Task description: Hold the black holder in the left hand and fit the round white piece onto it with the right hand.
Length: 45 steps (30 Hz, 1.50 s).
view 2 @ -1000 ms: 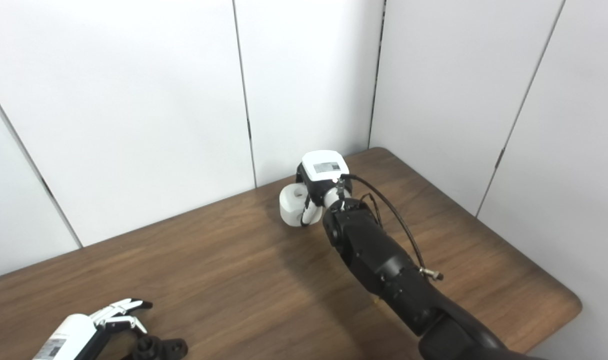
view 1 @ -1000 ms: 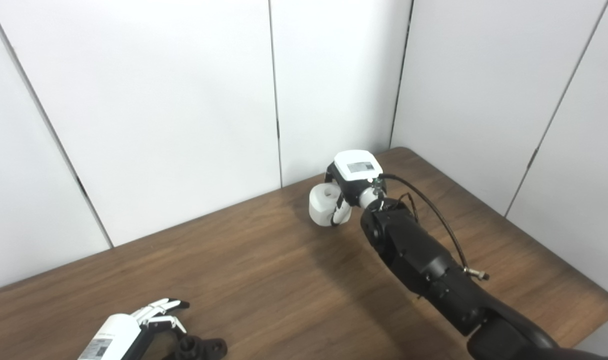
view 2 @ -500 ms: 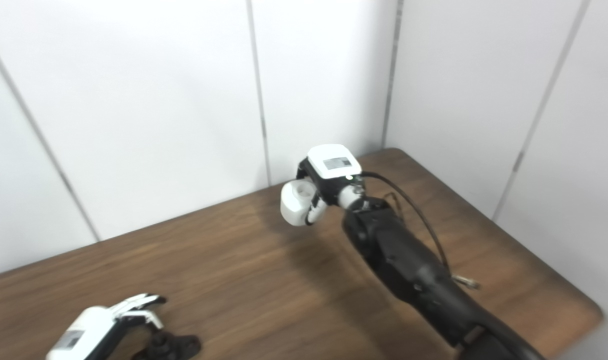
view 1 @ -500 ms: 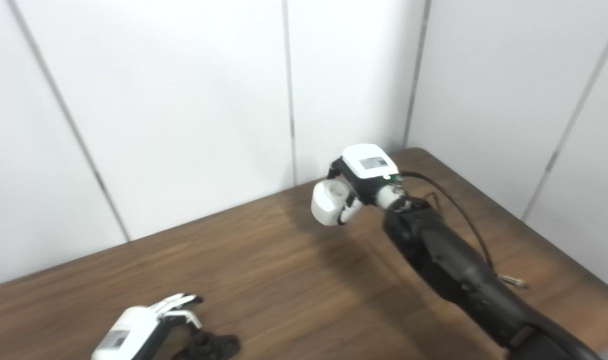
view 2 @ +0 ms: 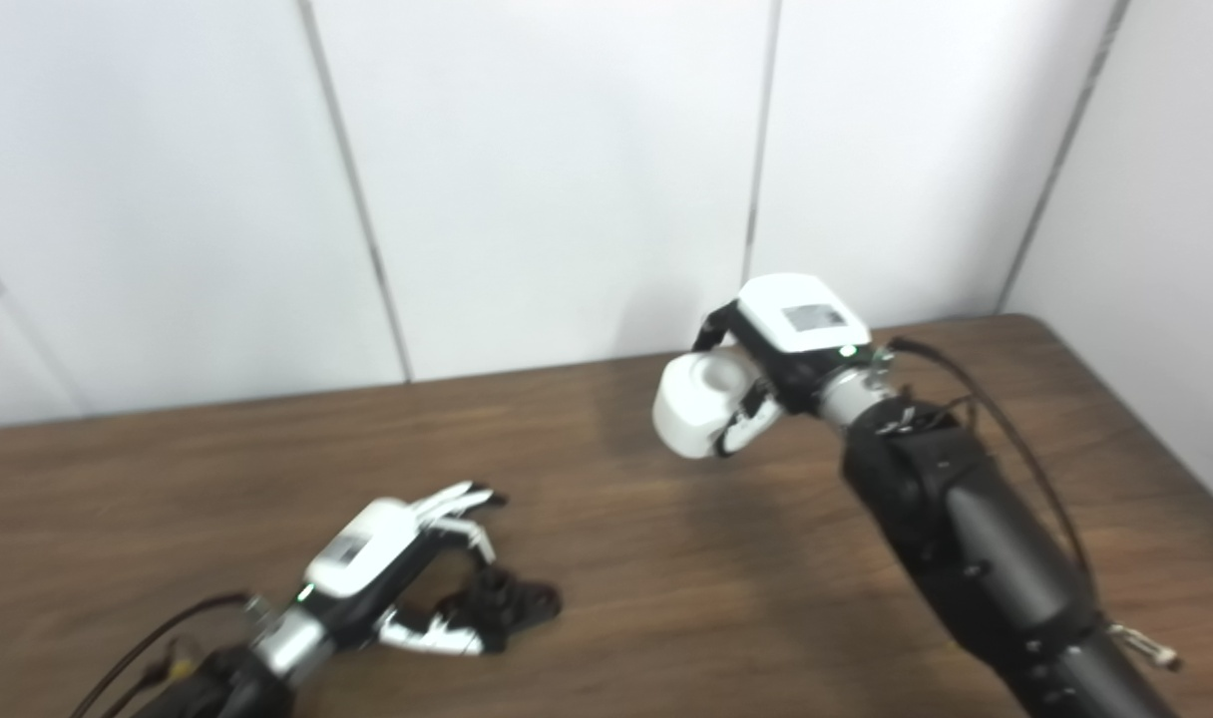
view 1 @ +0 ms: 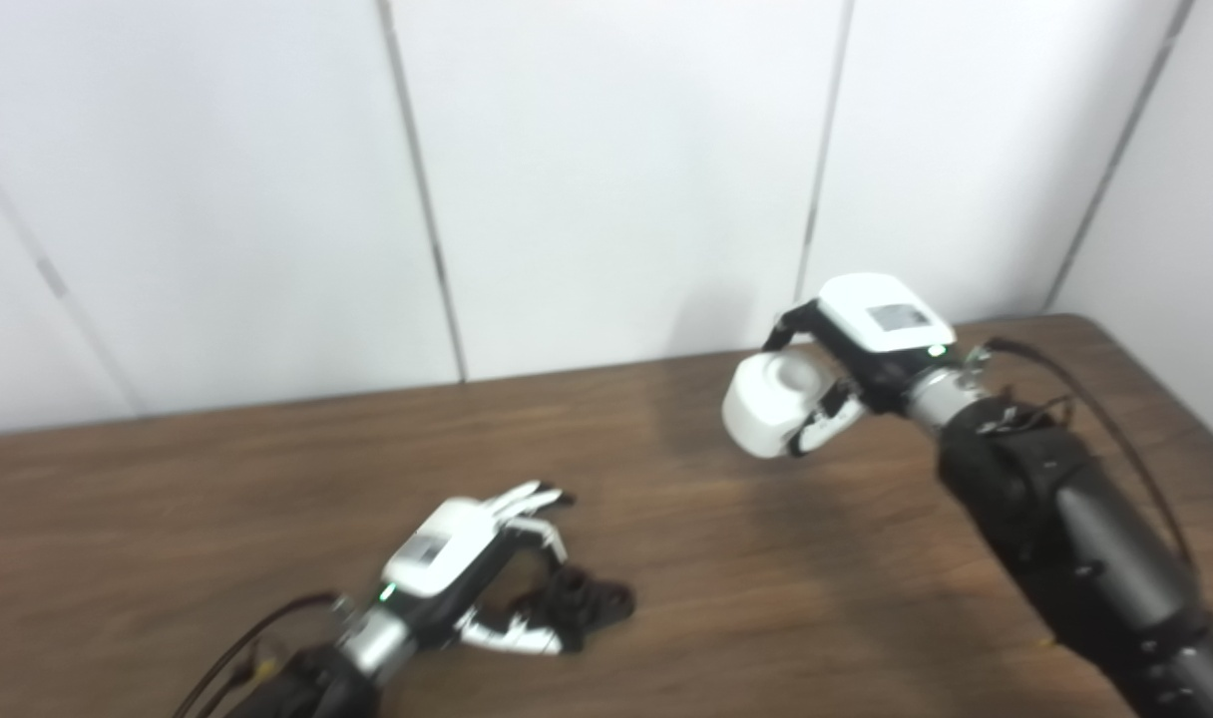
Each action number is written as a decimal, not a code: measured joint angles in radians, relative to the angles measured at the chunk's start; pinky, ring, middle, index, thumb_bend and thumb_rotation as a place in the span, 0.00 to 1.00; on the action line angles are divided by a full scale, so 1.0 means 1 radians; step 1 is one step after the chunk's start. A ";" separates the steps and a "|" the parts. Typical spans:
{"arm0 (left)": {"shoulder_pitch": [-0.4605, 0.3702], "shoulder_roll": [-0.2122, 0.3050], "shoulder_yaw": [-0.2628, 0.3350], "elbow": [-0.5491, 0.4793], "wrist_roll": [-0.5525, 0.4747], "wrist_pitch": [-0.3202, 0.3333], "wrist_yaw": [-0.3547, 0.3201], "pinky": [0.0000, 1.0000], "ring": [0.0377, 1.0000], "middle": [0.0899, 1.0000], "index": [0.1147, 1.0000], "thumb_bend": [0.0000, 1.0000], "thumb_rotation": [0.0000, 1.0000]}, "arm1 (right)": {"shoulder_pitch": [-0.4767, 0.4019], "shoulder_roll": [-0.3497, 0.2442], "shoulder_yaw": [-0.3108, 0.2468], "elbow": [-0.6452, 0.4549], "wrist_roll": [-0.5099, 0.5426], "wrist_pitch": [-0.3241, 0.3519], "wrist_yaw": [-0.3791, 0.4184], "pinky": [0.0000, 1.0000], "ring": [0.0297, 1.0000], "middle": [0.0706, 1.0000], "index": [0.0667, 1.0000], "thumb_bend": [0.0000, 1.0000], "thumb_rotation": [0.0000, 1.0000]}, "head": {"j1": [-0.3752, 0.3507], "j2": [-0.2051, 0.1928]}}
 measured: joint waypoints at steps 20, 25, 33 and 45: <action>-0.037 -0.055 -0.022 0.017 0.048 0.073 0.003 0.81 0.95 0.90 0.42 0.52 0.07 | -0.046 0.082 0.087 -0.029 0.067 -0.129 0.081 0.63 0.71 0.67 0.44 0.52 0.15 | 0.092 0.064; -0.040 -0.064 -0.029 0.017 0.049 0.090 0.003 0.81 0.94 0.90 0.42 0.52 0.07 | -0.048 0.110 0.112 -0.027 0.056 -0.153 0.089 0.65 0.72 0.67 0.44 0.53 0.15 | 0.092 0.074; -0.040 -0.065 -0.033 0.012 0.049 0.102 0.003 0.82 0.95 0.90 0.42 0.52 0.07 | -0.054 0.142 0.141 -0.027 0.038 -0.153 0.136 0.67 0.72 0.68 0.44 0.53 0.15 | 0.100 0.086; -0.038 -0.066 -0.043 -0.007 0.049 0.132 0.000 0.81 0.94 0.89 0.42 0.52 0.07 | -0.071 0.167 0.161 -0.023 0.026 -0.191 0.158 0.65 0.72 0.67 0.44 0.52 0.15 | 0.101 0.092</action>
